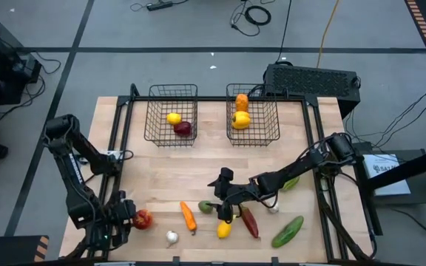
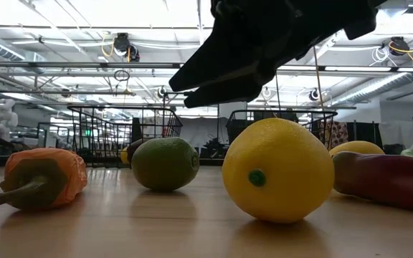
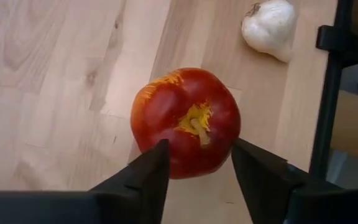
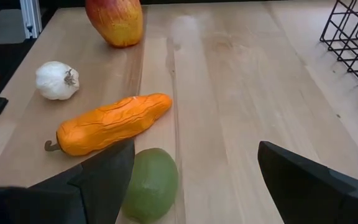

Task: Sort produce into baskets
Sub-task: Put the red red apple into the left mesh basket

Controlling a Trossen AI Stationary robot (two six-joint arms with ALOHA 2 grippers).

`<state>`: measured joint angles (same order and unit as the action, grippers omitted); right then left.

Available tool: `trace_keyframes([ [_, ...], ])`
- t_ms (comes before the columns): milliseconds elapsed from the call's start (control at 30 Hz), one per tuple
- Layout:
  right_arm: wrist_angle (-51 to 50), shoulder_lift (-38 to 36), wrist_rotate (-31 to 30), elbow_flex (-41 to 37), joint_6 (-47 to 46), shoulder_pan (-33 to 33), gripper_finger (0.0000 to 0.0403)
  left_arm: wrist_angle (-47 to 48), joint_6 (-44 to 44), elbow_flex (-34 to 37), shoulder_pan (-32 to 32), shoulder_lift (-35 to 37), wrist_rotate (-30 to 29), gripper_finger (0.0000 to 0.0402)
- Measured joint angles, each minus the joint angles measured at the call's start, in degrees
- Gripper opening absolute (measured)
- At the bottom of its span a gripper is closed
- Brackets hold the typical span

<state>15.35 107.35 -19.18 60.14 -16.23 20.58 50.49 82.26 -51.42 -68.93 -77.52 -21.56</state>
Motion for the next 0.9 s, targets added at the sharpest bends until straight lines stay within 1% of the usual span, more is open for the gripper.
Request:
trace_keyframes([
  [100, 0.0, 0.0, 0.02, 0.0, 0.22, 0.0, 0.0332, 0.23, 0.0, 0.0, 0.02, -0.83, -0.1, 0.0155],
  [233, 0.0, 0.0, 0.01, 0.0, 0.24, 0.02, 0.0331, 0.24, 0.0, -0.04, 0.2, -1.43, -0.58, 0.0142],
  [667, 0.0, 0.0, 0.0, 0.0, 0.26, 0.02, 0.0332, 1.49, 1.46, -0.15, 0.27, -1.48, -0.8, 0.0141],
  [900, 0.0, 0.0, 0.0, -0.02, 0.46, 0.02, 0.0331, 2.67, 1.41, -2.33, 0.28, -1.54, -0.79, 0.0141],
])
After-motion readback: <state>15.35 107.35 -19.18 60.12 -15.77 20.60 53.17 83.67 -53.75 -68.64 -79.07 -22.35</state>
